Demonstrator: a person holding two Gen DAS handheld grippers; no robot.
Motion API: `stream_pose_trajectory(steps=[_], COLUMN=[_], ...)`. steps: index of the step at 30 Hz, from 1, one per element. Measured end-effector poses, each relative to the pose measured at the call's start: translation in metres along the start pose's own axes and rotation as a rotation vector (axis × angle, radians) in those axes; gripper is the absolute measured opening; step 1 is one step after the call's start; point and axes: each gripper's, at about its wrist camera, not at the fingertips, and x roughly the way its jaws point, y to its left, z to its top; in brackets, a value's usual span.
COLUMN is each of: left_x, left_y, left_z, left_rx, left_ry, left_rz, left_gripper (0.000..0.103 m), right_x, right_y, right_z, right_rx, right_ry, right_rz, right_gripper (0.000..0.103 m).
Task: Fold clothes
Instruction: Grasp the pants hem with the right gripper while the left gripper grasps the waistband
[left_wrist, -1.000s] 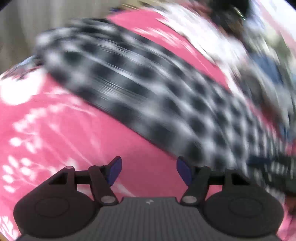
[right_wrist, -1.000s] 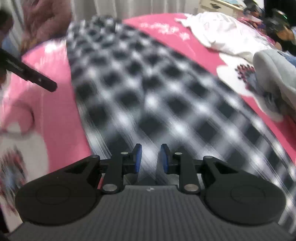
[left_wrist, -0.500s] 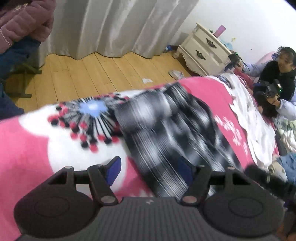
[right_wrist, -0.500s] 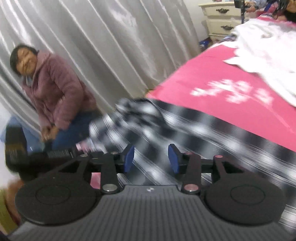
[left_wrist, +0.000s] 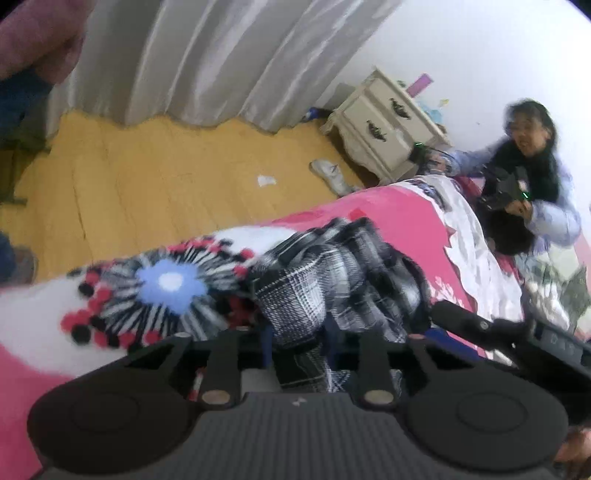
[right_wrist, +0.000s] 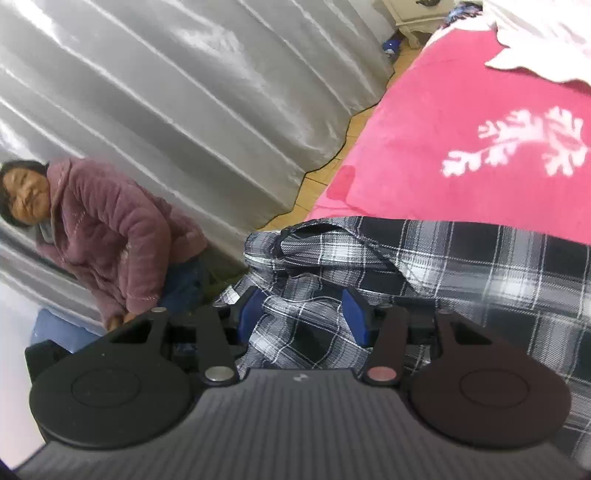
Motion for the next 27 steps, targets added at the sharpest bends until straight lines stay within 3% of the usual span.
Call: stream_pose_trajectory(steps=[4,8,10,14,18,22,26,27], left_x=[-0.022,-0.038,-0.041,-0.054,-0.067,-0.078,-0.077,-0.074], left_y=[-0.038,-0.082,-0.102,-0.144,-0.186,-0.220,-0.240,-0.243], left_z=[-0.005,-0.014,-0.020,-0.043,-0.079,-0.129,-0.184,-0.198], left_rx=[0.185,0.356,0.444,0.657,0.861,1.031,1.156,1.183], left_ry=[-0.084,-0.133,-0.138,-0.156,-0.137,-0.092,0.027,0.077], left_rz=[-0.003,-0.025,-0.037,-0.102,-0.228,-0.360,-0.461,-0.476], left_gripper=[0.020,0.020,0.020,0.020,0.019,0.019,0.021,0.026], right_x=[-0.010,-0.024,-0.018,-0.018,-0.046,-0.106,-0.160,-0.169], right_y=[-0.006,-0.027,-0.035,-0.034,-0.029,-0.054,-0.094,-0.107], right_z=[0.003,0.013,0.030,0.060,0.064,0.037,-0.003,-0.017], right_rx=[0.057,0.236,0.307,0.321,0.223,0.247,0.324,0.365], right_ry=[-0.019,-0.051,0.008,0.124,0.196,0.162,0.122,0.112], right_rz=[0.036,0.147,0.204,0.260,0.197,0.129,0.045,0.021], right_gripper=[0.048,0.050,0.056,0.063,0.065,0.069,0.072,0.073])
